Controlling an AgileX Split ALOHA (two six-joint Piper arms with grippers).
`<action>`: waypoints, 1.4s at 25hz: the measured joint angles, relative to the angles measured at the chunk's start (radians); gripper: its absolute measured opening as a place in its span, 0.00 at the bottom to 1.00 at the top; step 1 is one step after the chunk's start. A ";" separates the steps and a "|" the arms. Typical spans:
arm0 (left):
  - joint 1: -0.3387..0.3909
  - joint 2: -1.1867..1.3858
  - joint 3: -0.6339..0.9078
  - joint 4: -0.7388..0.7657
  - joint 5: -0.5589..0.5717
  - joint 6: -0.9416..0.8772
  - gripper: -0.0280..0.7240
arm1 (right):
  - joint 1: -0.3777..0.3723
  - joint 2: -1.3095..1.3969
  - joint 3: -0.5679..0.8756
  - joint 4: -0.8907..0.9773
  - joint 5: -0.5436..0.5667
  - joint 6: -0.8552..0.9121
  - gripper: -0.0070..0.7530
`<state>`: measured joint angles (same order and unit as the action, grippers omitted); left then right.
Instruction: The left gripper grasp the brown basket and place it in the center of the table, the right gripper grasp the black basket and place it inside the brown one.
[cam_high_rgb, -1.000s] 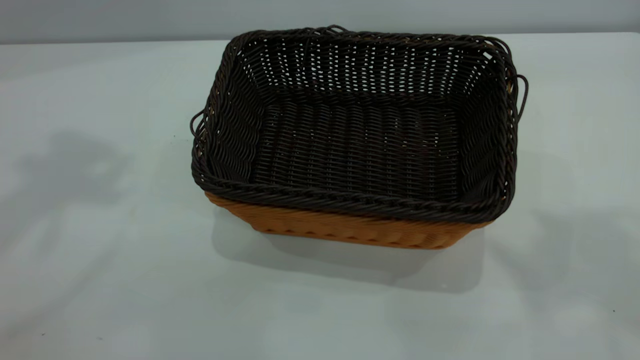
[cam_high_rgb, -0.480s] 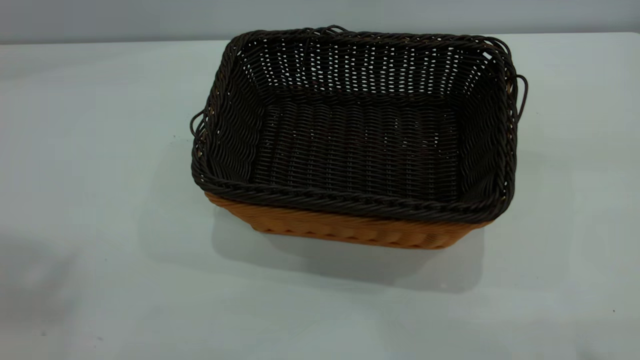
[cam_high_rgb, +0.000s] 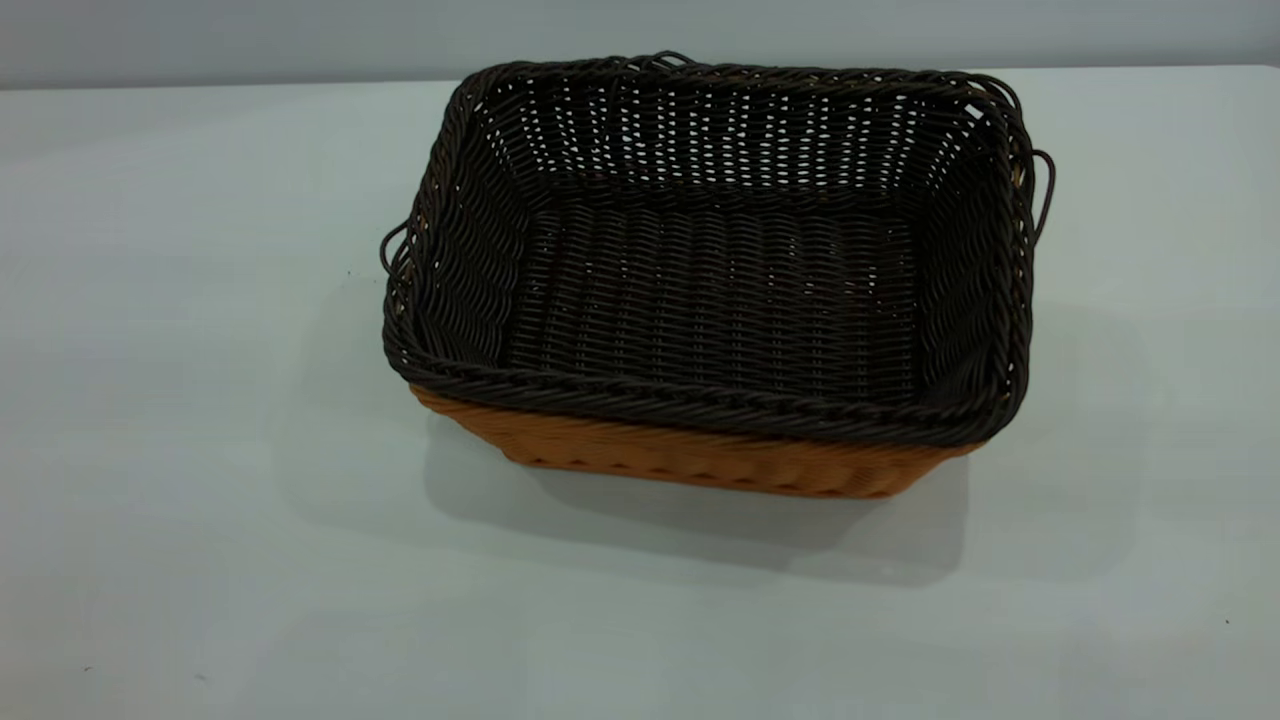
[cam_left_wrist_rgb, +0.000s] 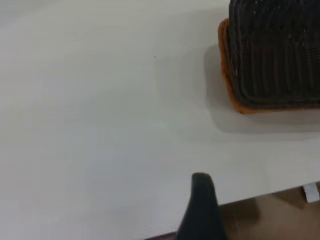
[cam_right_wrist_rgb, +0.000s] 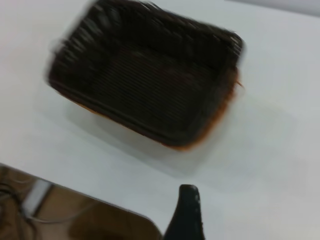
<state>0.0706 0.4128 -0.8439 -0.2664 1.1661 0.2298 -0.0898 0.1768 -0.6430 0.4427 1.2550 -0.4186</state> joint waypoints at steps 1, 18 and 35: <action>0.000 -0.040 0.030 0.000 0.000 -0.001 0.73 | 0.004 -0.022 0.026 -0.014 -0.005 0.000 0.78; -0.015 -0.303 0.278 0.046 -0.005 -0.003 0.73 | 0.181 -0.158 0.162 -0.185 -0.106 0.083 0.78; -0.015 -0.330 0.354 0.204 -0.055 -0.142 0.73 | 0.181 -0.192 0.164 -0.197 -0.119 0.129 0.78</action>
<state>0.0554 0.0827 -0.4900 -0.0625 1.1110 0.0882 0.0914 -0.0150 -0.4789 0.2459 1.1357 -0.2895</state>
